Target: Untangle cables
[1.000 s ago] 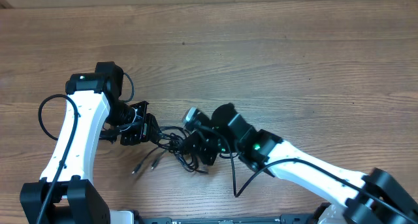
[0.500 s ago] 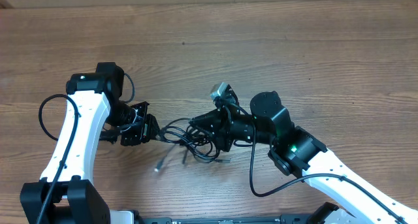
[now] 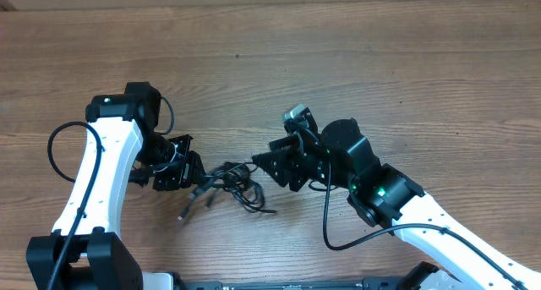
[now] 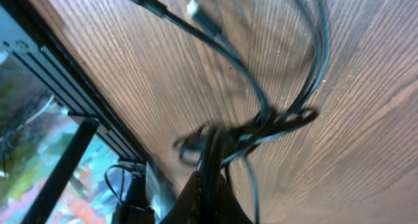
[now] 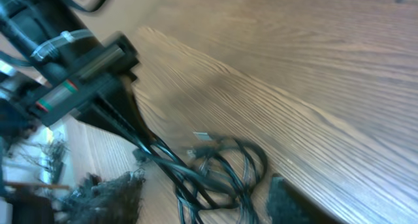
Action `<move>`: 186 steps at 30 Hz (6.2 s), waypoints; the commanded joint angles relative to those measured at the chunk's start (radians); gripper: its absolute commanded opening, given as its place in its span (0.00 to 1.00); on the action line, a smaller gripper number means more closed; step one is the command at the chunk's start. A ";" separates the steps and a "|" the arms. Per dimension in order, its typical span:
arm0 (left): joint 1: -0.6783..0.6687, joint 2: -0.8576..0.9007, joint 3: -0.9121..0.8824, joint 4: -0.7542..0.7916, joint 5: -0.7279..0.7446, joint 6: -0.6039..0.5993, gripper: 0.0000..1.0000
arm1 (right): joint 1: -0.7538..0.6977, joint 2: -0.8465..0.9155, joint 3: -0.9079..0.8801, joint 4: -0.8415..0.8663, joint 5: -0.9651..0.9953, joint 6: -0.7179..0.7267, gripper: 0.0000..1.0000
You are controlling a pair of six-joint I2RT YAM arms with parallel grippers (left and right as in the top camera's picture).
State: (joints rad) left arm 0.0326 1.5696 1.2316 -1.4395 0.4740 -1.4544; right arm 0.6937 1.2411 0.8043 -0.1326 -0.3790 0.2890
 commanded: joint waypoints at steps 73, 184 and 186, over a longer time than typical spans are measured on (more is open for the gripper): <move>0.000 0.007 0.014 0.109 -0.002 -0.032 0.04 | -0.002 0.186 0.015 0.407 -0.422 -0.150 0.82; -0.023 0.007 -0.174 0.474 -0.092 1.312 1.00 | 0.146 0.281 0.015 -0.082 0.281 -0.267 1.00; -0.023 0.007 -0.206 0.515 -0.091 1.287 1.00 | 0.146 0.281 0.015 -0.082 0.281 -0.267 1.00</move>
State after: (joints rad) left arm 0.0189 1.5696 1.0740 -0.9653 0.3946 -0.0662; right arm 0.8440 1.5181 0.8062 -0.2207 -0.1036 0.0227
